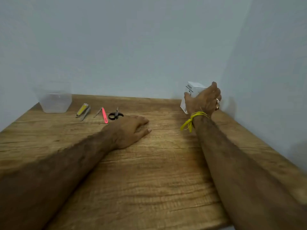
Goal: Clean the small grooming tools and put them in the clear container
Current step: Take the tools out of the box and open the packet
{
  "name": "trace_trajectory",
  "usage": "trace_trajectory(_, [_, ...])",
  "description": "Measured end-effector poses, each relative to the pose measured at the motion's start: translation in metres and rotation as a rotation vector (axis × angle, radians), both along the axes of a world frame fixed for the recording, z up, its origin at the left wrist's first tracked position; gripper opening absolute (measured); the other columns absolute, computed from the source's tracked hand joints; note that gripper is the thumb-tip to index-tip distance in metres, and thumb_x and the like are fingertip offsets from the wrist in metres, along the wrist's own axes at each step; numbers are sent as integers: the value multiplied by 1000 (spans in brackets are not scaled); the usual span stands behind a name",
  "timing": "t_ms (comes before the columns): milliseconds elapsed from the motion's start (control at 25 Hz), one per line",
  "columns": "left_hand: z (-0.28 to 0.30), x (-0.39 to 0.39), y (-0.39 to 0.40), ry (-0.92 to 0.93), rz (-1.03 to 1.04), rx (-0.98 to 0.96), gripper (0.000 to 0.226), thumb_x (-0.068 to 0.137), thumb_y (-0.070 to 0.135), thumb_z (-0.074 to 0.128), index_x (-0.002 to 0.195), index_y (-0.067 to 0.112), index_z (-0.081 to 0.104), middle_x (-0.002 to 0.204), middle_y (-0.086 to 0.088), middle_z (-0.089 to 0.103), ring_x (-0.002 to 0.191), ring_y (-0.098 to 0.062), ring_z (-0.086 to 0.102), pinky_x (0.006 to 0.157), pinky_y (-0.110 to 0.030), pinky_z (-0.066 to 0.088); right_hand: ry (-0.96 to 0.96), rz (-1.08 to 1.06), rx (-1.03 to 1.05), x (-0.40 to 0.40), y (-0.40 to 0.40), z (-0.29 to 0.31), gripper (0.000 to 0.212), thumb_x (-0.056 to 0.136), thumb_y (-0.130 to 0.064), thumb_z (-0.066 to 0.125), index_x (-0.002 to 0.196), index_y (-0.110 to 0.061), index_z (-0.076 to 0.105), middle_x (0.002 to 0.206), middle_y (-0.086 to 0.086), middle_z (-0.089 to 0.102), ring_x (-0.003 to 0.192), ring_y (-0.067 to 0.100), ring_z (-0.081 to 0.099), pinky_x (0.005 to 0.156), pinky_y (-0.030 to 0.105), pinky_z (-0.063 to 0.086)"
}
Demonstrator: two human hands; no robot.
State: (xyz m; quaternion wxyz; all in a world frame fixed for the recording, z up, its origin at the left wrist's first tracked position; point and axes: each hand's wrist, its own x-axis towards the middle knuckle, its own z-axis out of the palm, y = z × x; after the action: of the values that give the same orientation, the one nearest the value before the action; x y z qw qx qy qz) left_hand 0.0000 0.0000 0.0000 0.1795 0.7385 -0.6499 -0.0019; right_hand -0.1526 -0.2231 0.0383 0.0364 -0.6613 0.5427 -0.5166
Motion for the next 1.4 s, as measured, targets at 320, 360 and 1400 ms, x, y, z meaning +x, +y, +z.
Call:
trace_trajectory(320, [1,-1,0,16,26,-28,66,98,61,44,154,28,35,158,1,41,145,-16,37,119,-42,32,-204,243,68,6,-3,-5,77,75,-38,72,139,-13,36,129,7,58,116,32,57,92,43,48])
trace_trajectory(360, [3,-3,2,8,48,-70,70,97,60,48,156,29,29,160,-1,37,148,-17,33,121,-42,29,-220,296,50,10,6,-2,77,74,-39,73,138,-15,37,126,6,60,112,30,59,90,41,50])
trace_trajectory(1400, [16,19,13,371,140,-709,86,67,19,89,137,22,38,126,4,57,113,-14,57,86,-36,57,116,963,6,42,139,45,53,78,-38,79,126,-28,57,117,-6,63,102,13,62,80,25,55])
